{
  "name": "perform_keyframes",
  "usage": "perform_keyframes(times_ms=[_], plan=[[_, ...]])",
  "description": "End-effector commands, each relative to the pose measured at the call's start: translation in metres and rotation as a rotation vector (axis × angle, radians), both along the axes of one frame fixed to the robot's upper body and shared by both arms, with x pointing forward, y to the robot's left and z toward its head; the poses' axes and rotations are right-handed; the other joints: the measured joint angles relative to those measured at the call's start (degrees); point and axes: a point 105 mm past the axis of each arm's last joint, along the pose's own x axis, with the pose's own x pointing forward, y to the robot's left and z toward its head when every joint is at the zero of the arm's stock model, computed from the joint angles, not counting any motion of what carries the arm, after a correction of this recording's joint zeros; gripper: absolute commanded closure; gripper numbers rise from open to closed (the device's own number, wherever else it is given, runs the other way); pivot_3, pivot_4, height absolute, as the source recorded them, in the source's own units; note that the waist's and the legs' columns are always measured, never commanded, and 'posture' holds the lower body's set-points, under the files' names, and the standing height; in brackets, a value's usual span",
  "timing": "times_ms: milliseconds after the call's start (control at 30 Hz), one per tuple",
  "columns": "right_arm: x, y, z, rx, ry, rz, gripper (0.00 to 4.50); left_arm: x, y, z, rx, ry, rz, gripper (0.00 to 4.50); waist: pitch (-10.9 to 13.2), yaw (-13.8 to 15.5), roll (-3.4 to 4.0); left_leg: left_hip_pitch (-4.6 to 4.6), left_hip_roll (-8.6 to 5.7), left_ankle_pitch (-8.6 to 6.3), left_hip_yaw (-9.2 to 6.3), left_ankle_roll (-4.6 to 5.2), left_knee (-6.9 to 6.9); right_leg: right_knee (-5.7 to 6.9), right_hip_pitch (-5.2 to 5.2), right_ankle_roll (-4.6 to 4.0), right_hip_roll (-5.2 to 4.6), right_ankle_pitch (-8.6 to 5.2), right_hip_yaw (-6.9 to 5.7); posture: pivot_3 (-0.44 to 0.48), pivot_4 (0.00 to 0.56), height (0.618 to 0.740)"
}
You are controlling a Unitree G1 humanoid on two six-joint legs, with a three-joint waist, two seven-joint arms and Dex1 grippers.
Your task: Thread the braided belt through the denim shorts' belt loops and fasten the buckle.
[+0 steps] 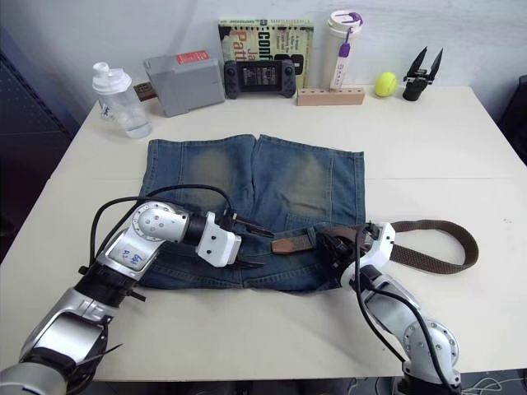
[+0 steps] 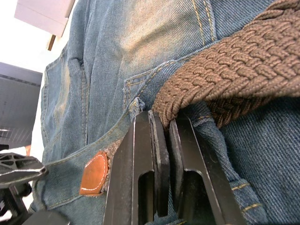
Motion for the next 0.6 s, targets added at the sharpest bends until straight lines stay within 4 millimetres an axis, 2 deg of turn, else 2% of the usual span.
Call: perform_keyframes(times_ms=[33, 233, 533, 600], plan=[[-0.007, 0.017, -0.009, 0.049, 0.047, 0.047, 4.5, 0.006, -0.011, 0.003, 0.004, -0.096, -0.036, 1.37, -0.02, -0.03, -0.03, 0.0, 0.01, 0.0, 0.0, 0.0, -0.01, -0.01, 0.0, 0.0, 0.0, 0.0, -0.01, 0.0, 0.15, 0.731], [-0.007, 0.021, -0.005, 0.058, 0.032, 0.045, 4.5, 0.013, -0.023, -0.001, 0.026, -0.165, -0.055, 1.37, -0.06, -0.2, -0.11, -0.01, 0.01, 0.0, -0.01, 0.0, 0.0, 0.02, -0.01, 0.0, 0.0, 0.0, -0.02, 0.0, 0.15, 0.731], [-0.006, 0.024, -0.004, 0.072, 0.024, 0.039, 4.5, 0.018, -0.025, 0.003, 0.015, -0.191, -0.059, 1.37, -0.06, -0.41, -0.11, 0.0, 0.02, 0.0, -0.04, 0.01, 0.0, 0.02, 0.0, 0.0, -0.01, 0.0, -0.03, 0.0, 0.15, 0.731], [-0.006, 0.024, -0.004, 0.071, 0.023, 0.041, 4.5, 0.017, -0.025, 0.005, 0.012, -0.192, -0.064, 1.89, -0.06, -0.47, -0.11, 0.0, 0.02, 0.0, -0.04, 0.01, 0.0, 0.02, 0.0, 0.0, -0.01, 0.0, -0.03, 0.0, 0.15, 0.731]])
